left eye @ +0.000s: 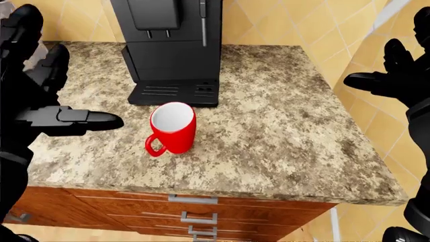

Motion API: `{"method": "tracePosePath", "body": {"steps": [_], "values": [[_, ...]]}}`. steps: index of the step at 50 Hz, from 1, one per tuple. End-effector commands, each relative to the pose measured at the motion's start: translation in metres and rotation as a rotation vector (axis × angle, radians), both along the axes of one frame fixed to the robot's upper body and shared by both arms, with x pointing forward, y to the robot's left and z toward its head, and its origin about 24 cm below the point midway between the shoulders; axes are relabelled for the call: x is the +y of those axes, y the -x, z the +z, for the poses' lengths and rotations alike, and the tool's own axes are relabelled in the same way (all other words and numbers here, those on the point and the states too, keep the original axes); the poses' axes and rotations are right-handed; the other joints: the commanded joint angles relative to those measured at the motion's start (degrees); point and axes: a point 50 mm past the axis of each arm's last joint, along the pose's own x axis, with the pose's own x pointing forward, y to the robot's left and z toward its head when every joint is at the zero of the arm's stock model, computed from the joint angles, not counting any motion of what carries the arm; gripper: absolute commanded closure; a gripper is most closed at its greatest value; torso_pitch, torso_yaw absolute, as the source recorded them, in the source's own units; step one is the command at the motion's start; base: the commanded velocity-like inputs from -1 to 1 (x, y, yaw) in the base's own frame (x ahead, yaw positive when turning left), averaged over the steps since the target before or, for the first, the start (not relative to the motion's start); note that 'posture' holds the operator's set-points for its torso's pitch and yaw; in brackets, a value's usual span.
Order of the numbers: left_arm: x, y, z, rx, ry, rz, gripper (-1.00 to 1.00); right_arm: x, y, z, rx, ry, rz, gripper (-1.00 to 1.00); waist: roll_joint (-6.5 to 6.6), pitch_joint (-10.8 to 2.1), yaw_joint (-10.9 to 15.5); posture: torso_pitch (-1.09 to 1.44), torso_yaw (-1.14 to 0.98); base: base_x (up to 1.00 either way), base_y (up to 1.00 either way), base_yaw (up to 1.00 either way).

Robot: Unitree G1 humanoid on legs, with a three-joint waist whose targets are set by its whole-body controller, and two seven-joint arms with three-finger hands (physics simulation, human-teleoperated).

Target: Pick the mug from under the coffee machine dispenser and place it on the counter.

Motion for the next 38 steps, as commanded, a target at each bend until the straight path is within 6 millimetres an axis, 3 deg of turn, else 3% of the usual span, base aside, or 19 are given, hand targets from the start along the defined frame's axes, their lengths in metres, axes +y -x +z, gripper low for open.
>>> {"method": "tracePosePath", "body": {"steps": [1,9,38], "values": [[0.000,0.006,0.015,-0.075,-0.013,0.001,-1.00,0.000,0.007,0.018,-0.086,0.026,-0.005,-1.00,0.02,-1.26,0.0,0.00,0.00,0.00,0.00,0.00],[0.013,0.013,0.038,-0.128,-0.024,0.038,-1.00,0.000,0.007,0.018,-0.087,0.026,-0.005,-1.00,0.37,-0.97,-0.2,0.00,0.00,0.00,0.00,0.00],[0.037,0.036,0.089,-0.288,-0.052,0.111,-1.00,0.000,0.008,0.022,-0.096,0.027,-0.006,-1.00,1.18,-0.42,-0.4,0.00,0.00,0.00,0.00,0.00]]}}
